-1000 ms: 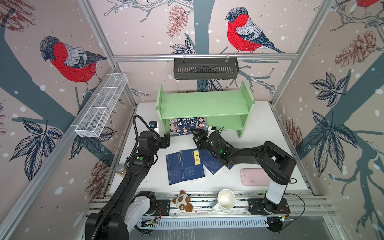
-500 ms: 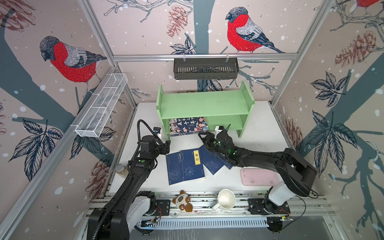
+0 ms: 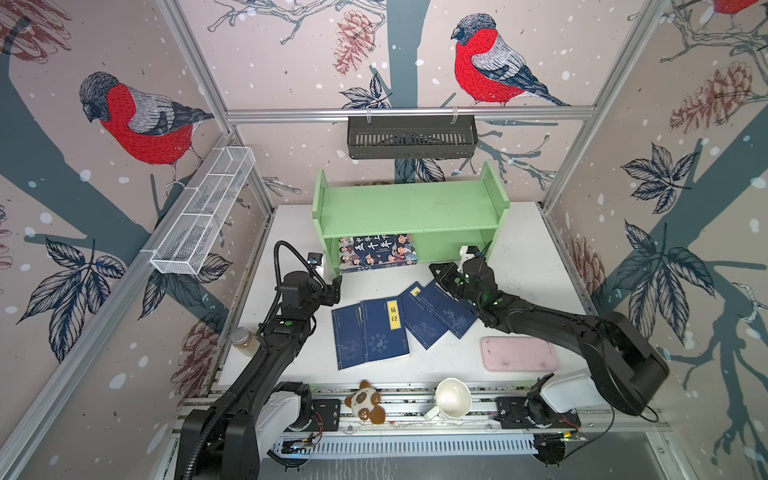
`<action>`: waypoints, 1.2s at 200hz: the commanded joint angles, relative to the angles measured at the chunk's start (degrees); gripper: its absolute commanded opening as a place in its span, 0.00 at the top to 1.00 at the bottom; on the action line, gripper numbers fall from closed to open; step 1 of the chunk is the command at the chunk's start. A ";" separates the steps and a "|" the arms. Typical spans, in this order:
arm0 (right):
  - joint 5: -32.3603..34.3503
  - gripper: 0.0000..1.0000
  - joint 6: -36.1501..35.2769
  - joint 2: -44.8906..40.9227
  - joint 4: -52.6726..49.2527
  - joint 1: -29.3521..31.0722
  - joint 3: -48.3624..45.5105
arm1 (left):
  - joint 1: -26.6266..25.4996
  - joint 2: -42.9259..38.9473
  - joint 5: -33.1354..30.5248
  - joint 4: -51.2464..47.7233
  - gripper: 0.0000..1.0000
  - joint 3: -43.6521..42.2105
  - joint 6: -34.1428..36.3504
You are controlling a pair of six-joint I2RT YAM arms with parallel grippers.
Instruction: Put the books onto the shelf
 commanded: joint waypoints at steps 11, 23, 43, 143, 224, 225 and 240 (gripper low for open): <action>-2.27 0.85 -2.77 2.00 5.14 -0.67 0.87 | 0.15 1.36 -0.29 4.54 0.21 -0.07 0.92; -2.65 0.85 -2.55 3.00 6.89 -0.85 0.85 | 0.11 2.05 -0.79 4.81 0.21 0.11 0.61; -3.10 0.85 -1.94 4.39 10.20 -1.12 0.29 | 0.16 2.96 -2.10 5.39 0.21 0.30 0.00; -4.86 0.85 -2.06 10.78 15.42 -1.40 3.98 | 0.11 6.11 -2.80 7.44 0.21 1.53 -2.36; -6.91 0.85 -2.63 14.38 14.68 -1.29 7.09 | 0.13 7.21 -5.59 8.50 0.21 1.61 -2.67; -6.94 0.85 -2.63 14.45 14.72 -1.29 7.15 | 0.15 7.20 -5.59 8.51 0.21 1.61 -2.68; -7.21 0.85 -2.46 15.15 14.91 -1.29 7.68 | 0.15 7.37 -5.85 8.40 0.21 1.87 -2.76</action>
